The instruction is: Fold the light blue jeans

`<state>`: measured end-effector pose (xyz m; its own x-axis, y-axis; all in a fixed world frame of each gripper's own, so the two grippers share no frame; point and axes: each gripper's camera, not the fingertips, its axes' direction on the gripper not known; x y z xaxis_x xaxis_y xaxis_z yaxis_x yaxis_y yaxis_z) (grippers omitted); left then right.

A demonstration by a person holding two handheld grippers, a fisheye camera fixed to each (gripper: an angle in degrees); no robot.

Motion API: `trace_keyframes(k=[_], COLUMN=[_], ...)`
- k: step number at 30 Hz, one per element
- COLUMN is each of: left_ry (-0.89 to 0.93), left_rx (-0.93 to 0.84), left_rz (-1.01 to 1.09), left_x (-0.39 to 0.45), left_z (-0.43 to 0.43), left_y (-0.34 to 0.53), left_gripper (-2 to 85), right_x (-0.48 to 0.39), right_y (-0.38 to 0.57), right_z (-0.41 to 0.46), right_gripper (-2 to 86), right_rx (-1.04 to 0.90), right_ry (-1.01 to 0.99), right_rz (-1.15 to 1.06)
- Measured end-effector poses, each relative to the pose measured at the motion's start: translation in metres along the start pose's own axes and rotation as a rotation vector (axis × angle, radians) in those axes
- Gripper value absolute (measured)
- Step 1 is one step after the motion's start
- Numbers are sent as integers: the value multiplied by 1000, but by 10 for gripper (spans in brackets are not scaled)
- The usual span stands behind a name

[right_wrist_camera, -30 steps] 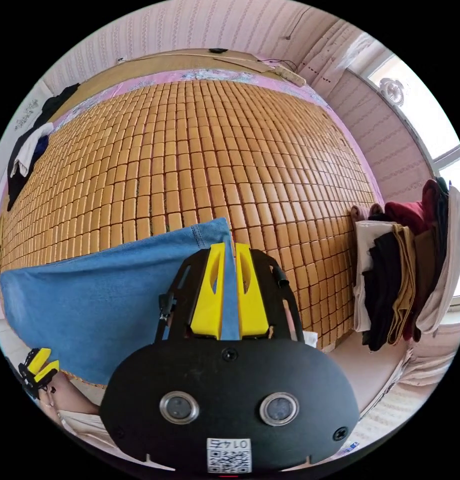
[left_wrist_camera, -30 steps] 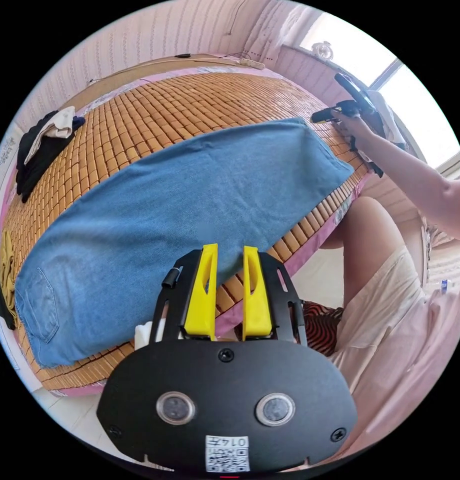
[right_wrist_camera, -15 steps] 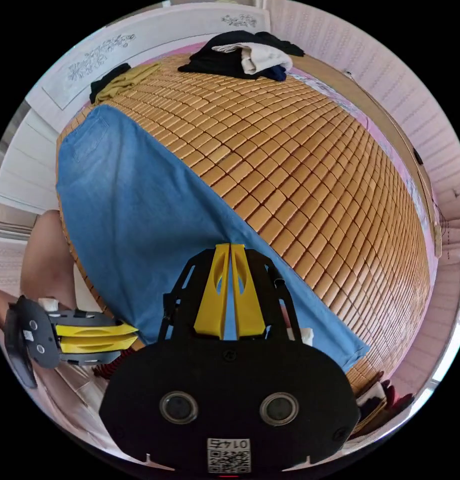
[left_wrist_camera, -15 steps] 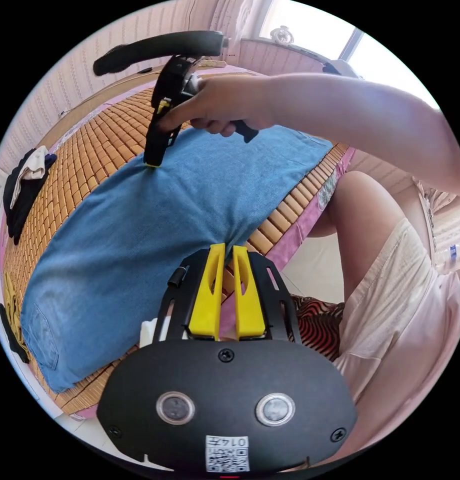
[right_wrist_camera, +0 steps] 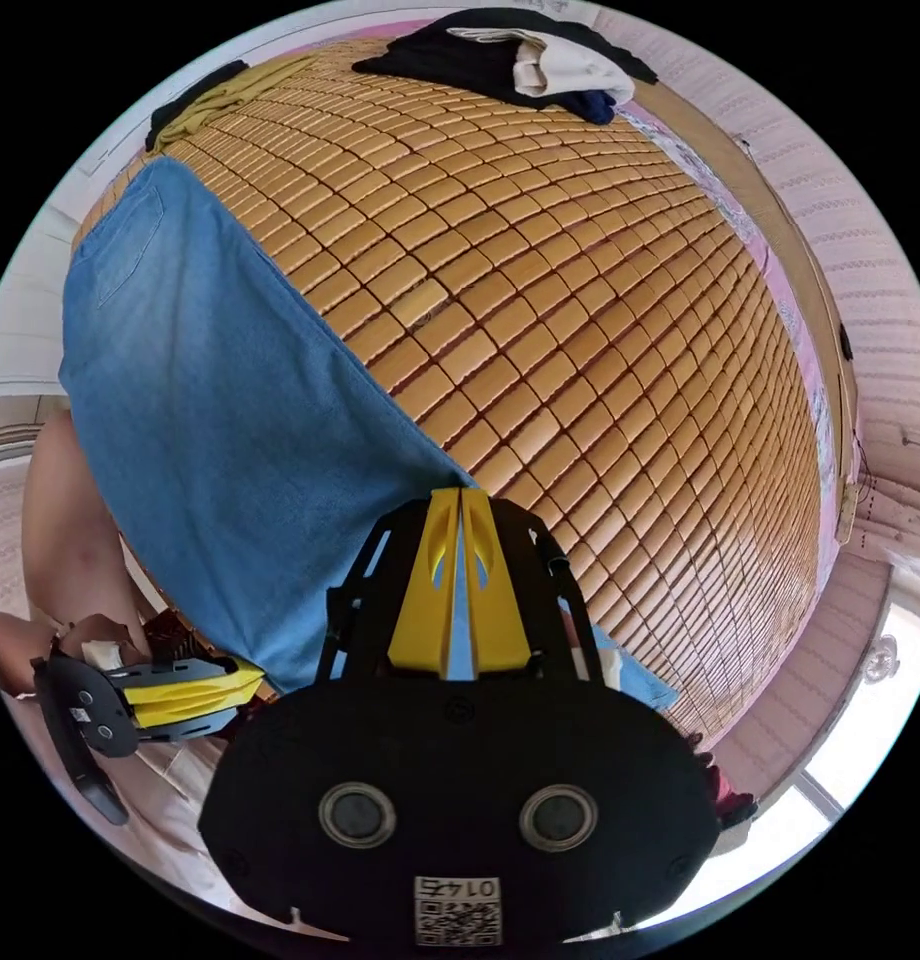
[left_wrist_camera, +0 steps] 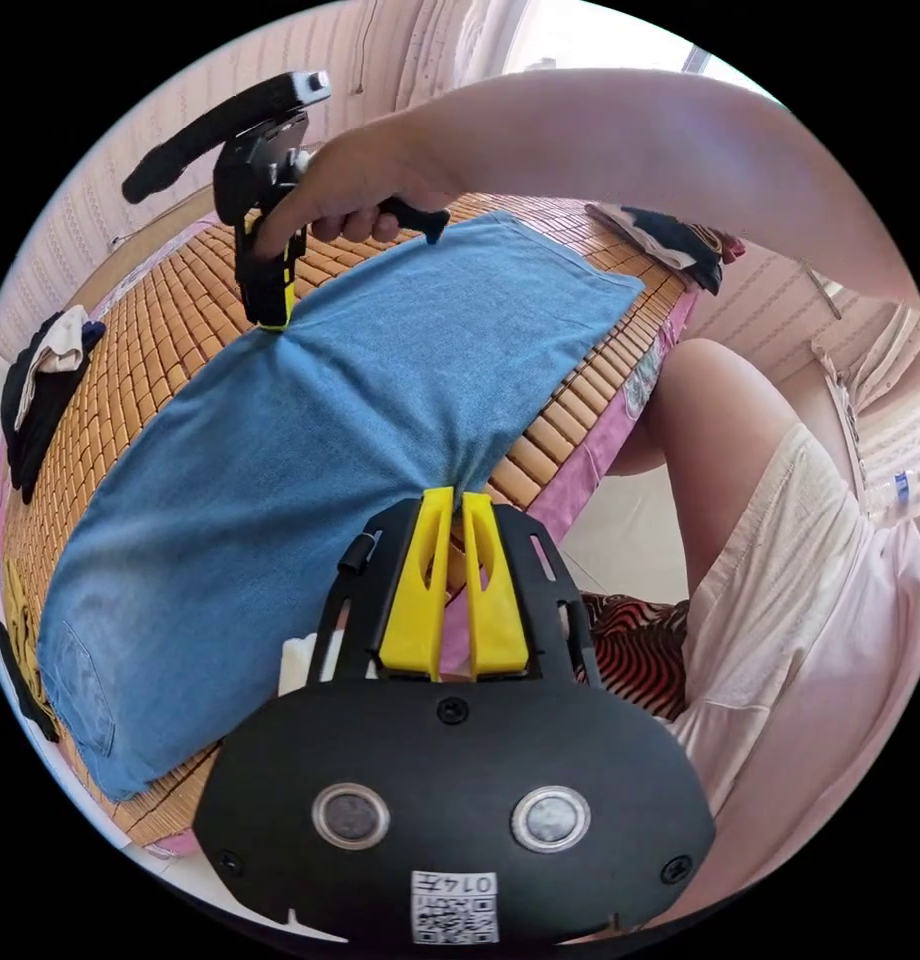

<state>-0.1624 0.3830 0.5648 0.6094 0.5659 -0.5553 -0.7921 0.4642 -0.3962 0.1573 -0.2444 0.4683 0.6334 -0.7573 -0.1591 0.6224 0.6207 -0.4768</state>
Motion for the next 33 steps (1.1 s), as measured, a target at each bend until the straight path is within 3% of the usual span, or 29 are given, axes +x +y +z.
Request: trace_keyframes(k=[5,10,15,19,26,29,33], left_ry=[78,58,-110,-179,-228,-222,-145], left_rx=[33,74,64,48,-38,-44,-1], left_rz=[-33,-260,-459,-582,-696,-701,-676], left_x=[-16,-68,-114,-134,-152,-153,-155], left_z=[-19,-46,-74,-84,-64,-65,-69], left_y=[15,45,73,87,111,112,117], left_gripper=[45,45,42,42,1,-8,-9], right_x=[41,91,146,154,134,147,172], right_y=[134,306,424,442,439,470,543], right_z=[-9,10,57,94,116,120,110], right_gripper=[-8,11,157,159,55,45,37], right_rx=[196,124,112,112,43,175,663], right_ry=[-167,17,-227,-351,-158,-291,-650], right_rz=[304,587,938,997,874,969,1151])
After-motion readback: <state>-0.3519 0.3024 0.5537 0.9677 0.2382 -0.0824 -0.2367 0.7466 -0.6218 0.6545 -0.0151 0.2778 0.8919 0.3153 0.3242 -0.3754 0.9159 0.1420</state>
